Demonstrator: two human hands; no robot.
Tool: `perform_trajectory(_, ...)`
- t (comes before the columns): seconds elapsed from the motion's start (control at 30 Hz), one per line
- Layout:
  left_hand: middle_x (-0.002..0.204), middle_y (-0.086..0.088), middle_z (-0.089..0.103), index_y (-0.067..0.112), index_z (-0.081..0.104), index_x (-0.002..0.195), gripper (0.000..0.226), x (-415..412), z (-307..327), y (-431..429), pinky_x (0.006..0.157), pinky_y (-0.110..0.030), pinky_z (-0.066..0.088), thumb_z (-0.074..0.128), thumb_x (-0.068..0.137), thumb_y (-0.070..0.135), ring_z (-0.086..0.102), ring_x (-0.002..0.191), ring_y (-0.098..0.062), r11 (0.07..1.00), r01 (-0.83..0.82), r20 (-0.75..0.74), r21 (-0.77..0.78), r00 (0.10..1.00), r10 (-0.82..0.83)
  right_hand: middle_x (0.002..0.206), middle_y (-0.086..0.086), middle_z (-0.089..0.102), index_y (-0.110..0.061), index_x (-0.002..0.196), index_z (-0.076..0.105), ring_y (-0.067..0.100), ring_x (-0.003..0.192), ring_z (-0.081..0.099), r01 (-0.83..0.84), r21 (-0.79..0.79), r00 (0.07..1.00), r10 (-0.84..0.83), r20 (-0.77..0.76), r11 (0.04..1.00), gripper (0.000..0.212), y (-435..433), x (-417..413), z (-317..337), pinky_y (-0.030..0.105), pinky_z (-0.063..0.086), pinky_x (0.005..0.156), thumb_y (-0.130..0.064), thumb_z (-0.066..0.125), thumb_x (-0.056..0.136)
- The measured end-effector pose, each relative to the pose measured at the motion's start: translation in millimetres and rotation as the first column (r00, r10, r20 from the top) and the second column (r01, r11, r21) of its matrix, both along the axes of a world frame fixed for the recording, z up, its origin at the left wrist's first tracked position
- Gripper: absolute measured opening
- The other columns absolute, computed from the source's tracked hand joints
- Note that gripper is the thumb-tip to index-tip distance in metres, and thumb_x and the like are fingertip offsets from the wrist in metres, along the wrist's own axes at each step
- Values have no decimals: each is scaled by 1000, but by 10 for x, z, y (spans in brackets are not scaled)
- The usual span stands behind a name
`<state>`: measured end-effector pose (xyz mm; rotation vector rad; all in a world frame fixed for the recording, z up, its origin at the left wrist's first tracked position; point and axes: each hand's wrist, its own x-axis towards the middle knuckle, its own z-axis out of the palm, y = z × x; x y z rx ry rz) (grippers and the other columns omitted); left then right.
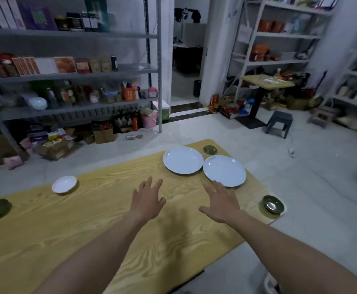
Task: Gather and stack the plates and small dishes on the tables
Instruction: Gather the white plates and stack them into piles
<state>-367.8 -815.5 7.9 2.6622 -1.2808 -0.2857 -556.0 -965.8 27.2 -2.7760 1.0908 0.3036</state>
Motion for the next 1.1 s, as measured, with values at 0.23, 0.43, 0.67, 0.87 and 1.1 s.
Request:
perform_trajectory(0.23,162,-9,17,30,22,154,68,149,-287,-1142,110,-47,32,52,95,41,22,145,-30,1000,-20,-61,-7,998,20,167,6,-1,-31,159,3,25,153,0,59,13,998,-59,-19,998,85,-1235,-12,-156,50,9,121,-61,48,94)
perform_trajectory(0.43,159,-11,23,29,26,153,65,132,-392,-1685,107,-45,35,55,95,37,27,143,-31,995,-92,-134,-35,987,86,158,10,21,-27,155,25,28,144,26,244,243,955,-276,107,939,73,-1957,-31,-401,41,38,106,-51,57,94)
perform_trajectory(0.67,158,-11,24,29,26,153,66,73,-652,-1966,105,-42,36,57,94,36,29,141,-31,985,-170,-151,27,973,172,145,14,30,-20,140,47,33,125,48,457,554,759,-630,164,696,50,-2557,24,-974,40,47,101,-33,63,95)
perform_trajectory(0.87,158,-12,25,29,27,153,64,36,-827,-2071,107,-46,36,55,95,36,31,141,-32,963,-254,-156,94,951,266,143,10,39,-15,137,51,27,111,53,488,748,572,-812,115,449,45,-2866,-19,-1315,32,44,83,-18,65,94)
perform_trajectory(1.1,159,-11,25,28,28,152,62,-86,-906,-2201,108,-44,35,54,96,32,30,141,-31,944,-307,-161,122,932,324,133,11,55,-19,111,65,32,111,61,421,887,341,-939,40,191,31,-3147,16,-1573,48,54,95,1,68,88)
